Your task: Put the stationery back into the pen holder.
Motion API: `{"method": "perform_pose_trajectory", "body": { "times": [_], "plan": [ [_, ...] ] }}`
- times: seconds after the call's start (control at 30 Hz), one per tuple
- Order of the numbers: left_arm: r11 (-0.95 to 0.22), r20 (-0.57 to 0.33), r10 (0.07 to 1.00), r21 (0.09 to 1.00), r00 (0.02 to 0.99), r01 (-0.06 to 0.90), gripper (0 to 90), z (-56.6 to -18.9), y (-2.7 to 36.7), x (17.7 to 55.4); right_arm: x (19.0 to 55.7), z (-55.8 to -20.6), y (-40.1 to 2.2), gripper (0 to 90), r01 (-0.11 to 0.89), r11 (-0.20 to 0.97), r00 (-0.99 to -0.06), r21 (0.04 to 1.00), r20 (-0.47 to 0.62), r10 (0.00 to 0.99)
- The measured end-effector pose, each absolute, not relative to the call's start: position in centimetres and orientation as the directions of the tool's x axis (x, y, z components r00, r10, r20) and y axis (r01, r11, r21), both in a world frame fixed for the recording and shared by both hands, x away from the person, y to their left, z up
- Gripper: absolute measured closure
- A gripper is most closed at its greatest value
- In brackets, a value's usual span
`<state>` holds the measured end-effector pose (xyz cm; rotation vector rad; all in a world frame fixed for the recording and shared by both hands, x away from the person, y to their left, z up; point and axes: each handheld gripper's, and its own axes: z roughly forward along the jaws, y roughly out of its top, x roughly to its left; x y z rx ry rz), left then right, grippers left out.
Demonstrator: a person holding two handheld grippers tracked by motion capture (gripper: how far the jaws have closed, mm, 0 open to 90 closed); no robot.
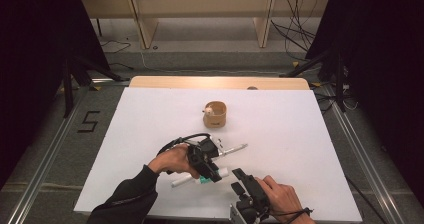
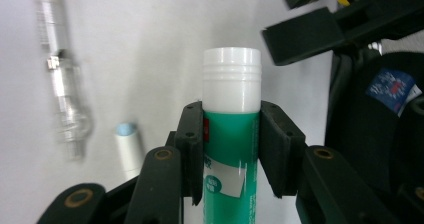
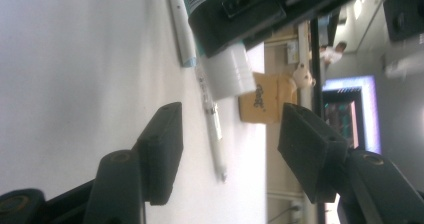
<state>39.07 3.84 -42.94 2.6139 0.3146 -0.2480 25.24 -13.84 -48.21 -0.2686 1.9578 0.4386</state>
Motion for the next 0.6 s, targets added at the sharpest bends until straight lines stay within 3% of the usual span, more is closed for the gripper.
{"method": "perform_pose_trajectory", "body": {
  "times": [0.17,0.23,0.37,0.6],
  "plan": [
    [-0.806,-0.214,0.231,0.504,0.949,0.309,65.0,-42.5,4.7,39.7,25.5,-47.8,-14.5,41.2,-0.324,0.909,-0.463,0.261,-0.882,0.089],
    [-0.787,-0.199,0.253,0.527,0.947,0.321,65.0,-42.3,5.1,40.0,25.6,-47.3,-15.2,39.7,-0.276,0.891,-0.508,0.361,-0.841,0.184],
    [-0.738,-0.170,0.299,0.582,0.939,0.341,65.0,-41.8,5.7,40.6,25.7,-47.0,-15.8,37.9,-0.241,0.874,-0.536,0.422,-0.809,0.243],
    [-0.603,-0.112,0.382,0.722,0.917,0.340,65.0,-40.8,6.5,41.6,25.7,-46.3,-17.4,36.0,-0.121,0.787,-0.611,0.605,-0.670,0.421]
  ]
}}
